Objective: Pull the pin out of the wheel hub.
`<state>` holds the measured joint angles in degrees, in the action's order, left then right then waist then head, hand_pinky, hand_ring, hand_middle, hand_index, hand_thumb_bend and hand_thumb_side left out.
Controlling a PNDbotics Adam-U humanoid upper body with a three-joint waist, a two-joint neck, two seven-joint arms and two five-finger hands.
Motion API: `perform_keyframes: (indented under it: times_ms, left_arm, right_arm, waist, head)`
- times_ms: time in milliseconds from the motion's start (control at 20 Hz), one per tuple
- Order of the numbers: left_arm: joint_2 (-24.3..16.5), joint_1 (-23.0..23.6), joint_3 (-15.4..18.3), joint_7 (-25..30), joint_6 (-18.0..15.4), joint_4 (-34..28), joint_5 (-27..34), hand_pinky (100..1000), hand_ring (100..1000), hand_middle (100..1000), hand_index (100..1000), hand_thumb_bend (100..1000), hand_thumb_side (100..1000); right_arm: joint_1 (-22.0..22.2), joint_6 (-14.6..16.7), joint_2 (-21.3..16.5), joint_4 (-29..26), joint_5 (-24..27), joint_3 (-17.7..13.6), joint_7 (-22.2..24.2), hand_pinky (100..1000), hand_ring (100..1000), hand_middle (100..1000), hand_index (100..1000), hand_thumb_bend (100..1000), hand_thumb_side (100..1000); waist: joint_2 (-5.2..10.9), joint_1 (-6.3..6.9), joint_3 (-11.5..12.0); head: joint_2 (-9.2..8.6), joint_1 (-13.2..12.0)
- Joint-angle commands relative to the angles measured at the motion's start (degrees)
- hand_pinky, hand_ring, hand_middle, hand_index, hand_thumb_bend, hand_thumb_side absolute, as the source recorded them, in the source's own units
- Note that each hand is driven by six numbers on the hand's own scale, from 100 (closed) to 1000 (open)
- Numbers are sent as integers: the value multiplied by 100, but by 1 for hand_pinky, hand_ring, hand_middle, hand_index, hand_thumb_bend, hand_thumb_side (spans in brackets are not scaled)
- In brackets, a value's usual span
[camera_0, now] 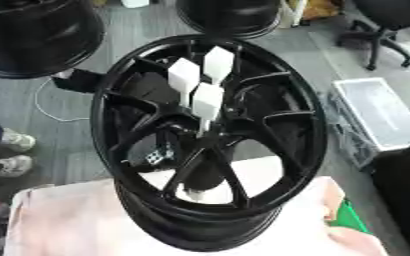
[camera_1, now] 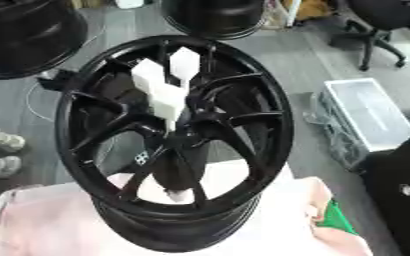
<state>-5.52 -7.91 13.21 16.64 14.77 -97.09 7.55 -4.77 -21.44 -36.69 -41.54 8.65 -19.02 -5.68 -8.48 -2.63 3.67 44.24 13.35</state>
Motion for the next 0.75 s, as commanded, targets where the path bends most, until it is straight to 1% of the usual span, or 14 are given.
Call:
perform_keyframes:
  times_ms: [50, 100, 200, 350, 550, 650, 750]
  left_arm:
    - [-49, -25, -33, 35, -2, -66, -12, 537, 622, 625, 686, 283, 987]
    - [-49, -23, -34, 37, -2, -66, -12, 537, 622, 625, 686, 283, 987]
    - [-46, -23, -31, 36, -5, -67, -9, 537, 622, 625, 686, 283, 987]
    - [-25, -23, -27, 33, -7, -67, -2, 537, 622, 625, 686, 283, 987]
    - [6, -21, -25, 32, -10, -69, 5, 537, 623, 625, 686, 282, 988]
    - [16, -19, -20, 27, -16, -71, 10, 537, 623, 625, 686, 283, 988]
    - [31, -12, -16, 22, -15, -68, 14, 537, 623, 626, 686, 284, 987]
  right_arm:
    - [-213, 2, -364, 397, 284, 194, -280, 412, 463, 808, 885, 375, 171]
    - [-293, 72, -375, 474, 364, 259, -364, 414, 467, 805, 886, 381, 165]
    - [-349, 232, -326, 362, 449, 317, -534, 412, 468, 802, 885, 382, 163]
    - [-466, 482, -75, 5, 471, 123, -787, 404, 468, 783, 876, 389, 138]
    - [-619, 817, 405, -533, 658, -205, -1122, 408, 468, 776, 866, 369, 129]
    - [-724, 988, 639, -810, 664, -259, -1293, 414, 471, 780, 868, 366, 135]
    - [-833, 1157, 872, -1085, 562, -283, -1463, 417, 472, 780, 868, 360, 140]
  waist:
    - [87, -11, 12]
    - [88, -7, 16]
    - [87, 0, 20]
    - [89, 23, 8]
    - [85, 66, -9]
    - [79, 85, -11]
    - [77, 99, -20]
  head:
    - [-12, 14]
    - [-12, 4]
    - [-12, -13]
    - [-12, -54]
    - [-12, -66]
    - [-12, -50]
    - [-12, -37]
